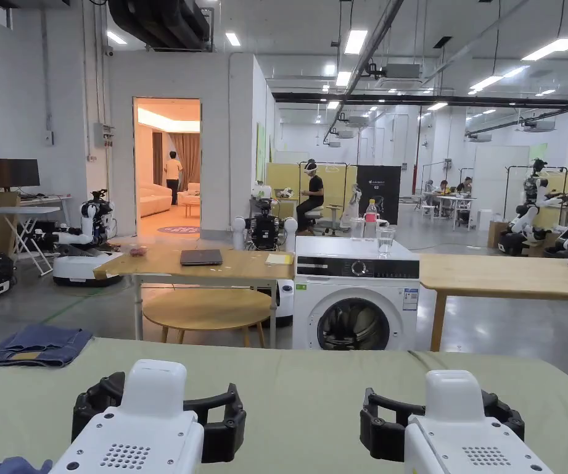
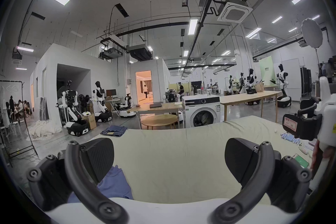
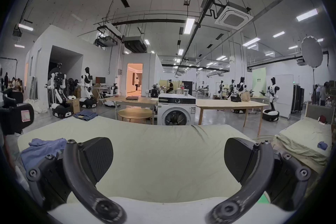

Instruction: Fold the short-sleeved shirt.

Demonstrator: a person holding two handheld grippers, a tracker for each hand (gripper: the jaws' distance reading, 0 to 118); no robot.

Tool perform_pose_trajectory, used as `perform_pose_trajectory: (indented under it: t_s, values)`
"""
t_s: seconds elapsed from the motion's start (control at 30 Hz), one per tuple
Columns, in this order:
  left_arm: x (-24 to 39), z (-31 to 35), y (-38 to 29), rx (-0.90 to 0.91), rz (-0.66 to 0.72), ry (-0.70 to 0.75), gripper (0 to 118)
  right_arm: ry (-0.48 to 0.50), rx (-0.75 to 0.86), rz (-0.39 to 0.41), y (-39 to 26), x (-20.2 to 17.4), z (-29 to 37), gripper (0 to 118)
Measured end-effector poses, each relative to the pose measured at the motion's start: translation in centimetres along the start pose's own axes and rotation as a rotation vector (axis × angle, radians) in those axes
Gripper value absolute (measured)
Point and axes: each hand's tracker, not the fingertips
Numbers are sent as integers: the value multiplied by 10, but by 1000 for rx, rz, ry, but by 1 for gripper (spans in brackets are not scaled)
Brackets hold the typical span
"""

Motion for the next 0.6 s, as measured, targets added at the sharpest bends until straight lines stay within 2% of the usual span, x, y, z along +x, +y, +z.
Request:
perform_pose_trajectory:
  t_s: [0.07, 0.3, 0.6]
  values:
    - [0, 0, 0, 2, 5, 5, 118, 16, -11, -23, 1, 2, 0, 118]
    - [-4, -2, 0, -11, 49, -4, 118, -14, -7, -20, 0, 3, 0, 118]
    - [-2, -2, -2, -21, 39, -3, 118, -14, -12, -16, -1, 2, -2, 118]
